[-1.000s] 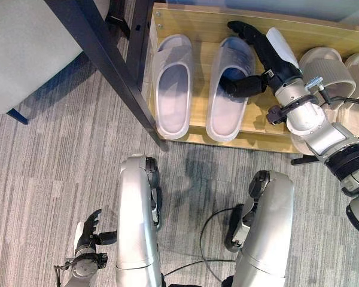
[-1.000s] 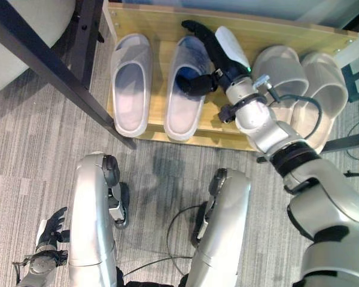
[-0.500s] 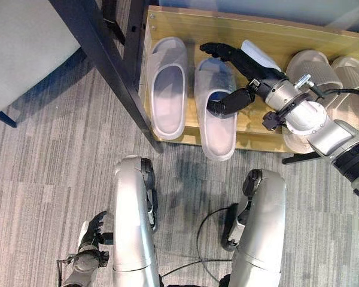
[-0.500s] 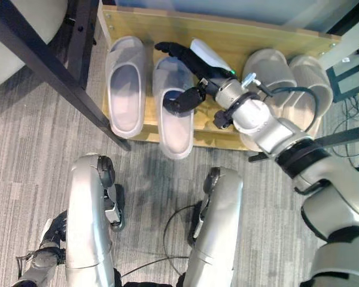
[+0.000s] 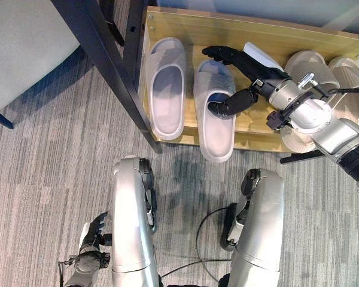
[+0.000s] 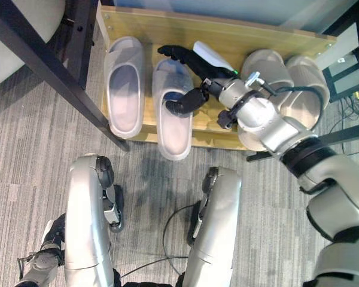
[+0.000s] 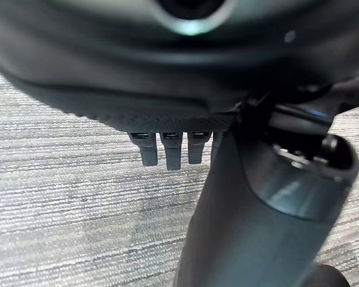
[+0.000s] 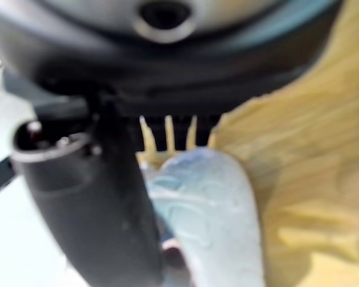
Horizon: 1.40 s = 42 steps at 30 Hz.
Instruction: Arrange the slippers neatly on the shoe rack.
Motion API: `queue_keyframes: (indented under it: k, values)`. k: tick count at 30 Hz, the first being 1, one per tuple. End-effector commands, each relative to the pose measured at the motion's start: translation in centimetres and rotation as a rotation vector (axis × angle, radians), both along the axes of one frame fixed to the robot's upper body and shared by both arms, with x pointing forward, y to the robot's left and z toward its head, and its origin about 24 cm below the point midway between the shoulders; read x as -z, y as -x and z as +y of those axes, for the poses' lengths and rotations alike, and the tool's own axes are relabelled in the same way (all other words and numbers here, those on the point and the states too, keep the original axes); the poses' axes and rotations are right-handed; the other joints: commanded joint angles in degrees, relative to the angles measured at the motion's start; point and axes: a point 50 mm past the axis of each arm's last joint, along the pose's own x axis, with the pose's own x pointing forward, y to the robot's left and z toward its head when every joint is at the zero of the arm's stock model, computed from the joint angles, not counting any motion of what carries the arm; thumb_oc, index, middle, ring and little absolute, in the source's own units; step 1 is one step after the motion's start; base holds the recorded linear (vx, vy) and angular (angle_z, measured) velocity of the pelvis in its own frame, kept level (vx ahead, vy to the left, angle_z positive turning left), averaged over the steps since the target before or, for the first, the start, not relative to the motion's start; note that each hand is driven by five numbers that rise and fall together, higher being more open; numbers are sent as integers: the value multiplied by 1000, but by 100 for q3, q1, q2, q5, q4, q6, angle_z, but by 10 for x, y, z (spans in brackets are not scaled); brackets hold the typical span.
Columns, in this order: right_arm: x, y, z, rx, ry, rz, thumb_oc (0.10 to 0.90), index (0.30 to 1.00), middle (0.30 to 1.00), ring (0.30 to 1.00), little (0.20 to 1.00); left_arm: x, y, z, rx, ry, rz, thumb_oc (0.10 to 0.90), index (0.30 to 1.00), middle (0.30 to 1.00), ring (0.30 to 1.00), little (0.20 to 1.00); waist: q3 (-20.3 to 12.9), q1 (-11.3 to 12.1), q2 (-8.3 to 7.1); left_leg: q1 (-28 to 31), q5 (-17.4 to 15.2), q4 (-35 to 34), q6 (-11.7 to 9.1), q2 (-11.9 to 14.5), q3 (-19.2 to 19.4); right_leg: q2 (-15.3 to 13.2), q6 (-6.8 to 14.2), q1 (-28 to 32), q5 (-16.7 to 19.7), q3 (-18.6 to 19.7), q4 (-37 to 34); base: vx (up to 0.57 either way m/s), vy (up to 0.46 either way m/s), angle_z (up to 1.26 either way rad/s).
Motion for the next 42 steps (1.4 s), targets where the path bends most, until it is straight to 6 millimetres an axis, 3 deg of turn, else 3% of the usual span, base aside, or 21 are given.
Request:
queue_keyframes:
  k: [1,18,24,33,42]
  values:
    - [-77,24,-2,-54,-87,-263,800,900,900,900,900,7,18,1,20,-29,50,800,900,900,900,900,-134,302,73,678,-847,-218,199,-61,-862,45,-934,-58,212,525,-231,0,0,0]
    - [-109,2,8,108,-110,-415,800,900,900,900,900,8,27,12,43,-79,95,800,900,900,900,900,-134,509,130,678,-847,-336,233,-105,-874,41,-924,-58,313,499,-379,1,12,0]
    - [-118,-1,16,122,-133,-442,800,900,900,900,900,8,27,13,38,-81,103,800,900,900,900,900,-134,580,65,678,-881,-352,243,-106,-830,50,-865,-58,401,507,-452,4,6,0]
    - [-120,-2,22,110,-167,-437,800,900,900,900,900,12,33,10,48,-66,131,800,900,900,900,900,-134,570,3,678,-917,-307,226,-105,-798,70,-879,-58,391,581,-385,2,3,0]
    - [-119,-6,31,98,-176,-417,800,900,900,900,900,14,30,5,80,-36,142,800,900,900,900,900,-134,567,75,678,-947,-222,232,-118,-795,68,-905,-58,340,547,-300,0,3,0]
